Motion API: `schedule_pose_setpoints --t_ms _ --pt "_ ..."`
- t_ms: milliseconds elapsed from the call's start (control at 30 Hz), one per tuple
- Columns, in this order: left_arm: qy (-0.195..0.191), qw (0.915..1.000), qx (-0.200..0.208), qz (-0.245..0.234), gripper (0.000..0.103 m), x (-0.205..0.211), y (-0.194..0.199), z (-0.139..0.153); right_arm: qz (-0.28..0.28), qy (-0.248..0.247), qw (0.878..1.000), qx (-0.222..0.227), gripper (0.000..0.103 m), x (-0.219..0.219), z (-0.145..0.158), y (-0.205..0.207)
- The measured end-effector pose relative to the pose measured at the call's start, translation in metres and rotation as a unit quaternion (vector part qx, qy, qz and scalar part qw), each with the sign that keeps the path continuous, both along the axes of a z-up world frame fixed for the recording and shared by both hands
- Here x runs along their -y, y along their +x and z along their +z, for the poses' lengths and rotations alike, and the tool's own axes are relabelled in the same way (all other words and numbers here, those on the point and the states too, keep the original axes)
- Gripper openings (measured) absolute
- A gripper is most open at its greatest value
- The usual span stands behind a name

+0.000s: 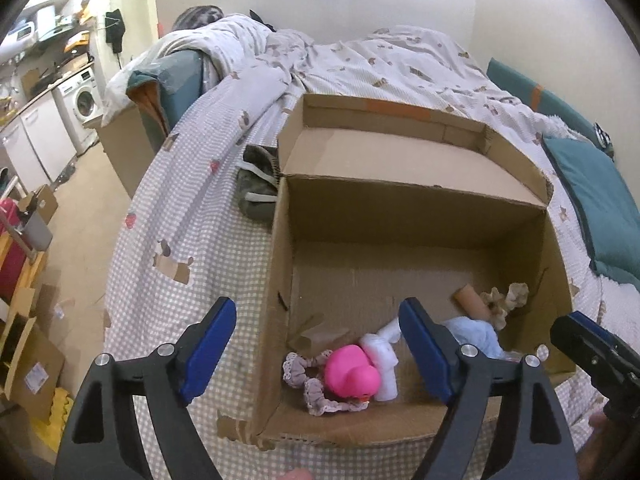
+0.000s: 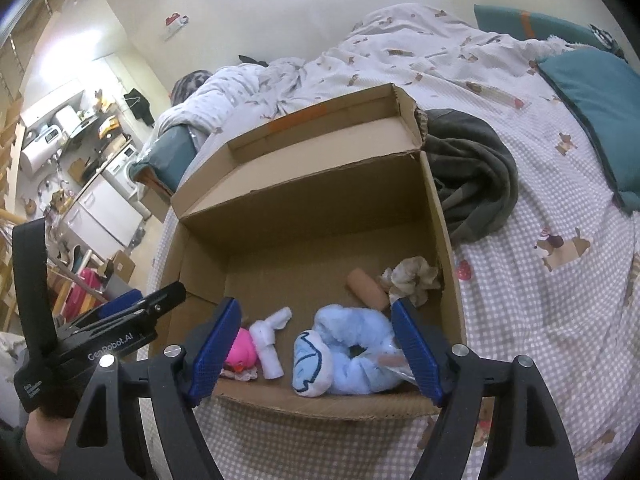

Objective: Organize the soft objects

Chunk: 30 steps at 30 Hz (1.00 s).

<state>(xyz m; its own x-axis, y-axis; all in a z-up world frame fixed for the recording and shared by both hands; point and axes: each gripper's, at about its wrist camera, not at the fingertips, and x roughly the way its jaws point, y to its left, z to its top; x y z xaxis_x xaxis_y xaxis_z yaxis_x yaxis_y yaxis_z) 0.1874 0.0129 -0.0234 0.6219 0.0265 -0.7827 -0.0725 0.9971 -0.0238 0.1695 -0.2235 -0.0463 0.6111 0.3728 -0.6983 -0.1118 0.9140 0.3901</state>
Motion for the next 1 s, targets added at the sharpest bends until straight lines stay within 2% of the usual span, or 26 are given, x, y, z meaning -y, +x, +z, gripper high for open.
schedule_pose_setpoints --t_ms 67,100,133,333,433,500,567,800,1000 --pt "-0.005 1.0 0.004 0.0 0.087 -0.003 -0.002 0.005 -0.005 -0.009 1.0 0.001 0.093 -0.001 0.004 -0.002" --pt "-0.009 0.9999 0.008 0.0 0.091 -0.004 -0.004 0.009 -0.007 -0.011 1.0 0.005 0.101 -0.002 0.008 -0.004" --pt "-0.015 0.9998 0.015 0.0 0.092 -0.006 -0.007 0.014 -0.007 -0.011 1.0 0.012 0.103 -0.001 0.013 -0.006" --pt "-0.026 0.9976 0.062 0.015 0.102 -0.017 -0.034 0.05 -0.035 -0.013 0.997 0.063 0.103 0.005 0.044 -0.024" --pt "-0.022 0.9967 0.076 0.017 0.102 -0.02 -0.05 0.063 -0.039 -0.031 0.997 0.057 0.103 0.004 0.053 -0.032" --pt "-0.034 0.9962 0.08 0.013 0.102 -0.023 -0.059 0.068 -0.043 -0.046 0.997 0.052 0.103 0.002 0.059 -0.037" --pt "-0.043 0.9958 0.08 0.008 0.102 -0.026 -0.067 0.071 -0.039 -0.045 0.997 0.057 0.103 0.001 0.066 -0.045" --pt "-0.018 0.9954 0.094 -0.006 0.102 -0.02 -0.096 0.08 -0.023 -0.068 0.994 0.087 0.103 -0.01 0.089 -0.076" --pt "-0.005 0.9946 0.103 -0.01 0.102 -0.018 -0.119 0.074 -0.011 -0.085 0.992 0.096 0.103 -0.015 0.078 -0.093"
